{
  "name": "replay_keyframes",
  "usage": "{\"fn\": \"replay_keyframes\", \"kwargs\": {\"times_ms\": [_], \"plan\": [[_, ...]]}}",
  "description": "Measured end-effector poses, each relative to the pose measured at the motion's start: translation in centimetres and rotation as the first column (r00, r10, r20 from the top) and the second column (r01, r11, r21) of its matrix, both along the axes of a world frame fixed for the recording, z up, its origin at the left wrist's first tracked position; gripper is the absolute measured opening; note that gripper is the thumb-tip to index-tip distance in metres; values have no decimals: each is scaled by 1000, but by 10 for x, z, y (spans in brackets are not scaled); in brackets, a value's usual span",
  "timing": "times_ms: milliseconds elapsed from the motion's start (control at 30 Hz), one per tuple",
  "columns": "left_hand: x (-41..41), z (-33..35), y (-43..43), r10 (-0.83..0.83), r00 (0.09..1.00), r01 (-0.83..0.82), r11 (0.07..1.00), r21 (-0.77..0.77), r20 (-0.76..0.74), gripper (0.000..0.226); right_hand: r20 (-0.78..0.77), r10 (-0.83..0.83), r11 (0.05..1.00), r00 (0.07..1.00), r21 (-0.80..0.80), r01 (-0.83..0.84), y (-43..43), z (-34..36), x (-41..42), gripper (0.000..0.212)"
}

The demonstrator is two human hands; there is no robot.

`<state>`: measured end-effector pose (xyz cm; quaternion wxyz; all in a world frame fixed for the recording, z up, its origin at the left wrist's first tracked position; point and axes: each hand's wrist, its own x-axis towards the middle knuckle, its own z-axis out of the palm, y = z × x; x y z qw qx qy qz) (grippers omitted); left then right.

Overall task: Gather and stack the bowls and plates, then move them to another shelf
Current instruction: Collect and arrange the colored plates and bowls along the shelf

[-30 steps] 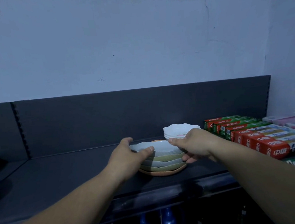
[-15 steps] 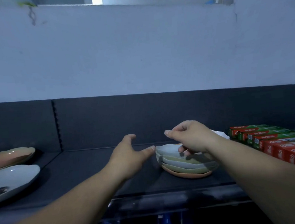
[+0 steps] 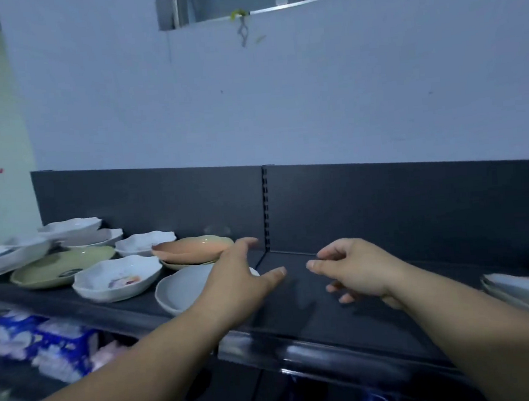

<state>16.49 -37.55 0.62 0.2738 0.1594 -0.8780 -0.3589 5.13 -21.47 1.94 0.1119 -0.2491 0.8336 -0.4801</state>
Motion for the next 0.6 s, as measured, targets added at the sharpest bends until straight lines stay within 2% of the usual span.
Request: {"fn": "replay_keyframes", "kwargs": {"times_ms": [167, 300, 433, 600], "plan": [[32, 3, -69, 102, 994, -104, 994, 39, 38, 59, 16, 41, 998, 999, 36, -42, -60, -9, 17, 50], [43, -8, -113, 175, 977, -182, 982, 53, 121, 62, 7, 23, 996, 1000, 90, -23, -93, -20, 23, 51], [45, -21, -139, 114, 981, -135, 982, 129, 159, 48, -38, -8, 989, 999, 146, 14, -114, -31, 25, 57], [40, -27, -153, 57, 980, -98, 971, 218, 190, 52, -13, -81, 982, 997, 168, 82, -128, -45, 26, 71]]}}
